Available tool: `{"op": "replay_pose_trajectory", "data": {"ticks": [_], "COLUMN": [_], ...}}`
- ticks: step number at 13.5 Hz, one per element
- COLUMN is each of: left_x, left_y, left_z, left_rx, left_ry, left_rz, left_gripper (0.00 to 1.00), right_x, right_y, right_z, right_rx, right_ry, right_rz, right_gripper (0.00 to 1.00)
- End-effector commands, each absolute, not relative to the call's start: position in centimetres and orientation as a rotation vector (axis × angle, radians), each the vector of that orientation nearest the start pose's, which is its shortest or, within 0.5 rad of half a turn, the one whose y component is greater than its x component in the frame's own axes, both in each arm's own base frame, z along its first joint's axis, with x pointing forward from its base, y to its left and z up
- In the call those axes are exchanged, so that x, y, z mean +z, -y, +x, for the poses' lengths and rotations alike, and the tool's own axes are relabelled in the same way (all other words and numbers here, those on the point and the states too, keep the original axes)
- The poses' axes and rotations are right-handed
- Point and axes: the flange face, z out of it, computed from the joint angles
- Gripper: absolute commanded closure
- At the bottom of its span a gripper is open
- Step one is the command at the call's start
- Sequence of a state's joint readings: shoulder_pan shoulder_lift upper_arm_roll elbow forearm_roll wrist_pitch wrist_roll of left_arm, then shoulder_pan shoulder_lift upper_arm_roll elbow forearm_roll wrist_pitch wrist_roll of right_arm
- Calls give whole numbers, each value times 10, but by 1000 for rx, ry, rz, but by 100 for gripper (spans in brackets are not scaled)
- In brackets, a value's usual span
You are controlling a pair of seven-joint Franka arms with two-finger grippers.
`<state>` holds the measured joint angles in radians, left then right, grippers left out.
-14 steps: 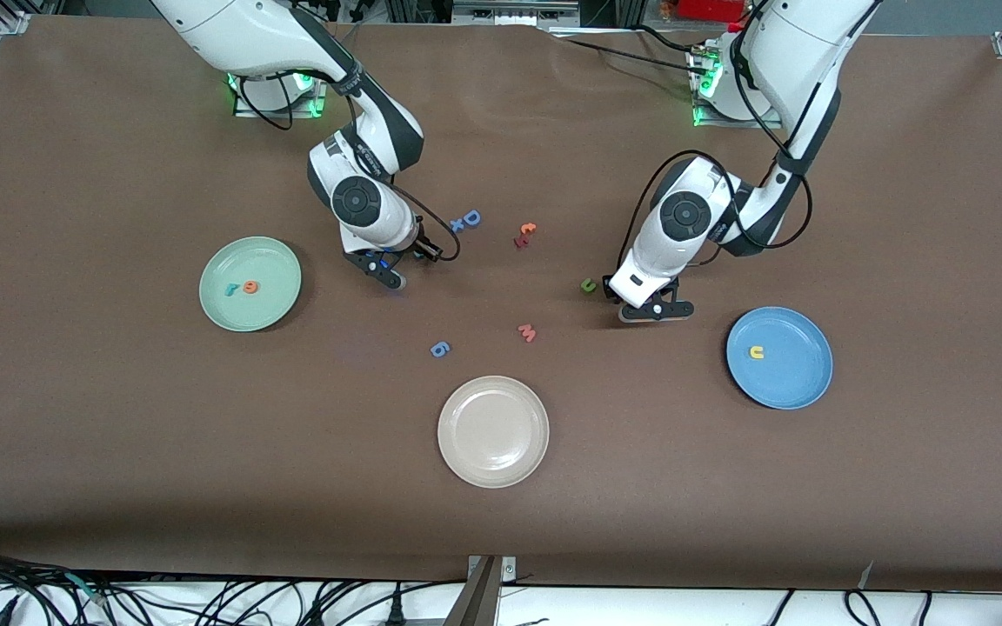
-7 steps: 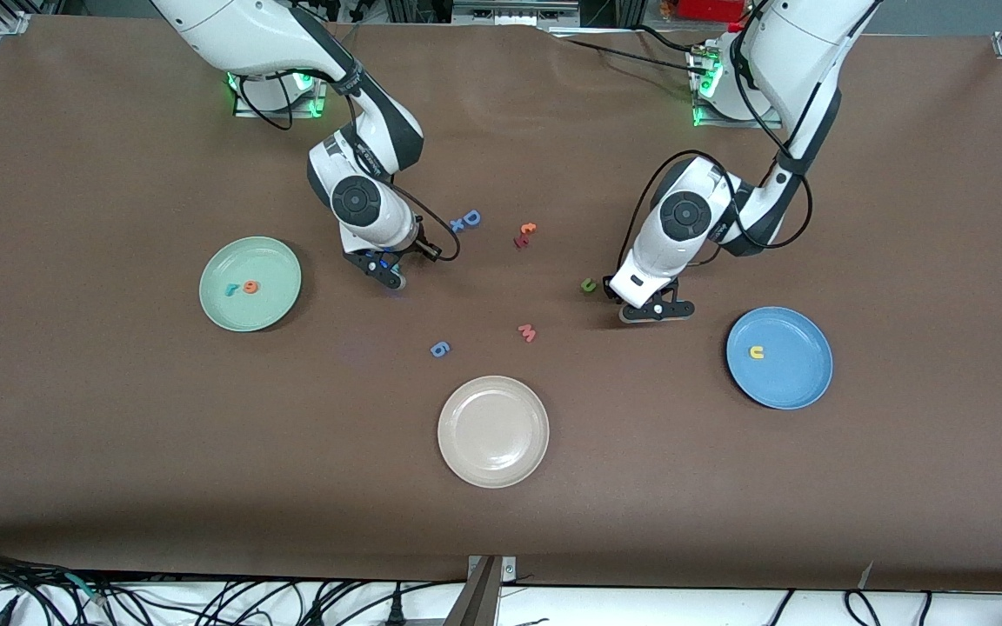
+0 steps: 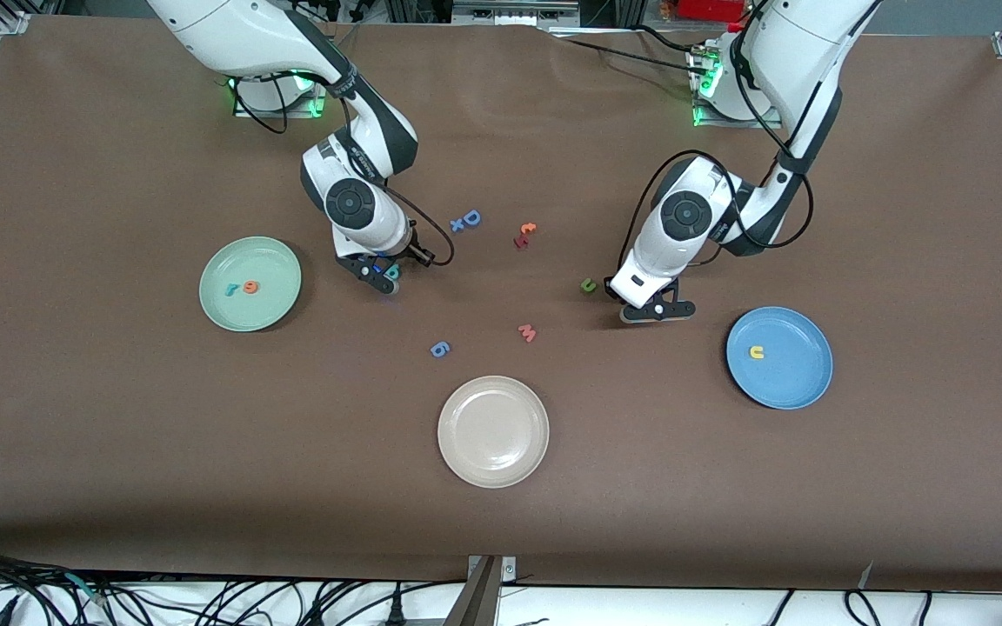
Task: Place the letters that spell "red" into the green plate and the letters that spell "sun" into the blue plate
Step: 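Grasp the teal letter with the right gripper while the left gripper grasps s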
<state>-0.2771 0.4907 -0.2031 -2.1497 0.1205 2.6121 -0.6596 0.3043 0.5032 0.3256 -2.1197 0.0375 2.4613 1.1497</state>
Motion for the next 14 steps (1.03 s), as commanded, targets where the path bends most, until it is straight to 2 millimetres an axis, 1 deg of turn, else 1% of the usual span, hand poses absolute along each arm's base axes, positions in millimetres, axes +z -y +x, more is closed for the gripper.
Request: {"op": "replay_pose_trajectory", "data": {"ticks": [1,2,3,4,5,6,7,8,10,12,14], "left_x": [166,166,166,166,166,167,167,172,188,203,213], "left_y": [272,272,273,273,273,273,273,272,273,274,272], "left_z": [497,497,497,497,498,498,499,503,519,530,539], "left_rx": [17,15,12,12,12,12,13,7,45,75,92], "left_ry": [92,109,115,115,120,120,120,119,132,137,133], "left_rz": [-3132,-3130,-3130,-3130,-3129,-3129,-3128,-3126,-3091,-3063,-3046], "left_gripper": [83,83,84,84,84,85,85,85,85,85,87], "right_x": [183,188,192,197,199,199,196,196,191,183,181], "right_y": [-332,-330,-323,-322,-319,-314,-313,-312,-303,-304,-304], "right_z": [452,455,462,466,470,474,474,475,480,481,479], "right_rx": [311,298,283,278,270,244,237,235,205,208,213], "right_ry": [-868,-855,-861,-839,-826,-810,-795,-790,-770,-760,-757], "right_rz": [-2996,-2998,-3000,-3011,-3030,-3050,-3063,-3068,-3097,-3105,-3109], "right_gripper": [84,84,82,81,73,59,51,51,51,51,51]}}
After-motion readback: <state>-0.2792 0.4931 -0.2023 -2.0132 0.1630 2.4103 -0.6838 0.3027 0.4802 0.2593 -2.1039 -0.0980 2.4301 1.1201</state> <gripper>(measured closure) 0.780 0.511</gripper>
